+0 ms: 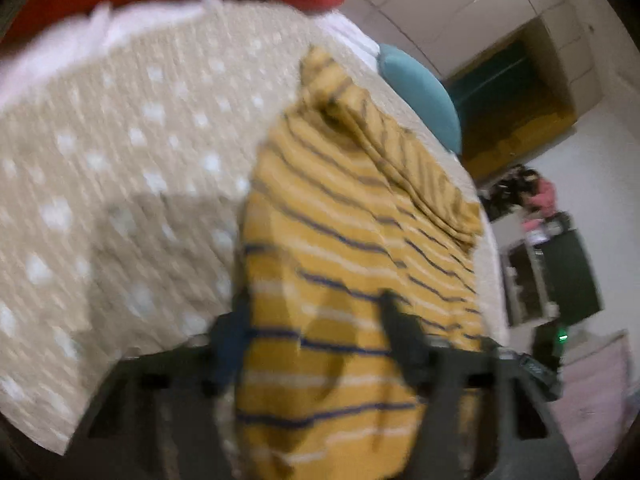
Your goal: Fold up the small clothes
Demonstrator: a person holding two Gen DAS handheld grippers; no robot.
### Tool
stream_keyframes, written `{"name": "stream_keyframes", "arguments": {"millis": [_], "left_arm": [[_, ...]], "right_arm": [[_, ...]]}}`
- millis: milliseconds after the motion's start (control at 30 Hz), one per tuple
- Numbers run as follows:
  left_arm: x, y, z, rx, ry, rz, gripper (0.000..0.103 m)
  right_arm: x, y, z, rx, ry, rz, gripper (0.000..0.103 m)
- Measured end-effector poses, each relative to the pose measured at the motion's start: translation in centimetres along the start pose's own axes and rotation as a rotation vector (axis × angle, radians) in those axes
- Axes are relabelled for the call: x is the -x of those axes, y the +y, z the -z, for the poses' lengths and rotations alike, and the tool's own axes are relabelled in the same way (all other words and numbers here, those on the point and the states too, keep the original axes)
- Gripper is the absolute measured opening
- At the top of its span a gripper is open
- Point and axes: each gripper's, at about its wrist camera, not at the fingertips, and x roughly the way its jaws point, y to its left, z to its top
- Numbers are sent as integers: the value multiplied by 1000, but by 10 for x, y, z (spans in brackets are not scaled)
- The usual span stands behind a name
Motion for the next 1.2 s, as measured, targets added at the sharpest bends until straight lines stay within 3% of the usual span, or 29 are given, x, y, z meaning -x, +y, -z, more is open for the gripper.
{"name": "stream_keyframes", "arguments": {"millis": [67,133,267,400,500,567,600,633,733,900,1000,1100,1200], "left_arm": [[1,-4,13,-13,-14,7,50],[4,-7,24,-22,-23,26,50],[12,-7,46,-12,-29,73,52],[17,-9,59,-10,-18,110,66],[15,-18,67,-33,-26,71,67],[13,-24,66,-47,-23,-12,39],[12,-25,63,-54,-8,-66,9],[13,-23,59,-48,7,-89,7],[33,-26,51,-42,-41,-98,7],[87,-49,59,-101,-133,-47,7],[101,-59,85,-138,-129,-37,7],[97,-54,113,-170,-99,-88,7],[84,-33,110,-114,-50,-108,7]], "right_arm": [[-3,1,9,-50,6,-134,56],[-10,8,22,-58,27,-203,56],[-16,22,49,-49,31,-254,56],[-17,30,69,-53,22,-255,56],[-25,42,83,-60,13,-232,54],[-26,46,87,-63,-7,-149,37],[-27,46,87,-68,-9,-100,19],[-26,45,86,-77,-7,-88,13],[-10,42,81,-93,-32,-93,10],[39,59,89,-3,-78,-148,8],[61,64,110,39,-66,-179,8],[58,69,138,89,-15,-161,8],[45,65,145,96,19,-132,8]]}}
